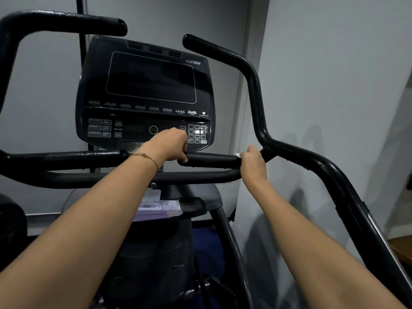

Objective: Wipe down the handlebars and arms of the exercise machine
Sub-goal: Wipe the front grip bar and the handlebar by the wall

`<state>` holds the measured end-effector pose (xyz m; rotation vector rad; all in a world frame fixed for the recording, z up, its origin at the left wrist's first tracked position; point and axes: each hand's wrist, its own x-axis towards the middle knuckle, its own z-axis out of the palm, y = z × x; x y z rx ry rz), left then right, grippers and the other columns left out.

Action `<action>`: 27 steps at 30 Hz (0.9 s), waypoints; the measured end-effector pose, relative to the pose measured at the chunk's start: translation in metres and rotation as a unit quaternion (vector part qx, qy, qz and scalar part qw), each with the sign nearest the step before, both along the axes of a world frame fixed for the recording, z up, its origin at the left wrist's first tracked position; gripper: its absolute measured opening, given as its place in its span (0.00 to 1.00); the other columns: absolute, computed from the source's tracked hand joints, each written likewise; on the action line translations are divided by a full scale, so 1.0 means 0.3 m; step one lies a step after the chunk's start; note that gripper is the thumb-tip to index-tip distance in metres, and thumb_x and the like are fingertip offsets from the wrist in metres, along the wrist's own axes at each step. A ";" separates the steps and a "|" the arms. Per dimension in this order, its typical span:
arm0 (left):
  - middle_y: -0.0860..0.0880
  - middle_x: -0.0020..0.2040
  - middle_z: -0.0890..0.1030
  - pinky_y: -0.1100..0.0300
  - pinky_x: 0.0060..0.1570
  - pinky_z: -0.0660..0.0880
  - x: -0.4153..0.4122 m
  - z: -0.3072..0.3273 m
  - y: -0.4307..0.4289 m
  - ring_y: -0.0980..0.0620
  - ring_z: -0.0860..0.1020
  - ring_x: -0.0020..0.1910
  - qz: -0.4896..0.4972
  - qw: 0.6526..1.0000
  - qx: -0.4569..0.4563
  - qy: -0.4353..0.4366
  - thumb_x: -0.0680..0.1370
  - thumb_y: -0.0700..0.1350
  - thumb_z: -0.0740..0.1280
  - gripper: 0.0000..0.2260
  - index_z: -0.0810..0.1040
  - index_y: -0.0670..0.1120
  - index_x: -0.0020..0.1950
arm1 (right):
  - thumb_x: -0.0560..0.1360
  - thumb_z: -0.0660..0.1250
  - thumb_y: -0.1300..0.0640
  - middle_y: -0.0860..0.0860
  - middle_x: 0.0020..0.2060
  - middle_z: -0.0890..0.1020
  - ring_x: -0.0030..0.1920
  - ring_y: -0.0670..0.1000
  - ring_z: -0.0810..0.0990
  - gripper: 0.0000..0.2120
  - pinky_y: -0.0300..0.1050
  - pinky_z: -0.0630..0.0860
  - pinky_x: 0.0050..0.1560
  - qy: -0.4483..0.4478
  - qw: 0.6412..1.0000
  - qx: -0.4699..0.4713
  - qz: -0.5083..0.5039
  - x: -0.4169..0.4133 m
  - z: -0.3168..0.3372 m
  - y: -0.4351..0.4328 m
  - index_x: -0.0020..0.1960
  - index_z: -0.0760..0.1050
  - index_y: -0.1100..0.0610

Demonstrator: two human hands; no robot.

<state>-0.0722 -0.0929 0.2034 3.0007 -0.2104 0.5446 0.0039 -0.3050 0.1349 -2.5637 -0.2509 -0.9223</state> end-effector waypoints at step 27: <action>0.48 0.48 0.82 0.55 0.50 0.76 -0.009 -0.060 0.051 0.51 0.78 0.48 -0.027 0.994 -0.097 -0.040 0.72 0.46 0.72 0.09 0.82 0.45 0.51 | 0.78 0.59 0.66 0.51 0.47 0.67 0.48 0.50 0.70 0.13 0.39 0.65 0.47 0.014 0.977 -0.082 0.195 -0.092 0.097 0.256 0.60 0.77 0.60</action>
